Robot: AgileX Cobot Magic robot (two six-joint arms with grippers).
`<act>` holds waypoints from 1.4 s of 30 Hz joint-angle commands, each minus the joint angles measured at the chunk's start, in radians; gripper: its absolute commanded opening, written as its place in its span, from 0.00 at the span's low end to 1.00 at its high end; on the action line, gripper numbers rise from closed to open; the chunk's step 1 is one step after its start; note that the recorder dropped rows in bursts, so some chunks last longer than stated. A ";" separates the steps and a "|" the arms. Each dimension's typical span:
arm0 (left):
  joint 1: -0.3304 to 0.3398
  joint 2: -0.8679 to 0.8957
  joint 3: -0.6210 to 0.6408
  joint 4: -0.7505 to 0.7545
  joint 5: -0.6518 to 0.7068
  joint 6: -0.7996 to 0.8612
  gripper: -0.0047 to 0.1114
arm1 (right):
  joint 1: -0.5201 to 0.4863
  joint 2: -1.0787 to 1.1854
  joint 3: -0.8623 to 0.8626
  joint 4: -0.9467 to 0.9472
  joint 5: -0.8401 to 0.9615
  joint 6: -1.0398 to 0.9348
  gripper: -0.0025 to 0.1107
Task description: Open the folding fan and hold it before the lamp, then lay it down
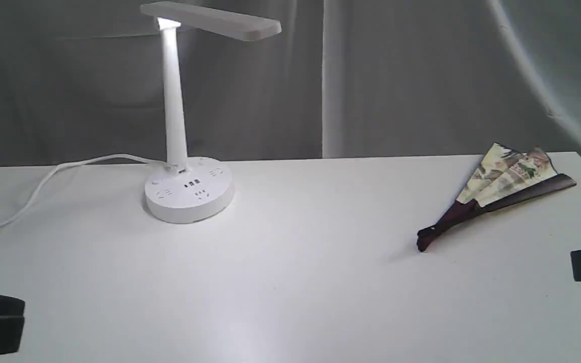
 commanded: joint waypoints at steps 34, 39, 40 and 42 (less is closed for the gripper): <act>-0.095 0.233 -0.005 -0.266 -0.072 0.281 0.08 | 0.001 0.035 -0.003 0.042 -0.080 -0.015 0.26; -0.178 0.234 -0.005 -0.189 -0.156 0.183 0.06 | 0.001 0.088 -0.003 0.084 -0.059 -0.057 0.26; -0.183 0.237 -0.005 -0.158 -0.163 0.172 0.05 | 0.001 0.093 -0.003 0.084 -0.059 -0.060 0.26; -0.190 0.246 -0.005 -0.129 -0.161 0.156 0.04 | 0.001 0.095 -0.003 0.088 -0.059 -0.060 0.26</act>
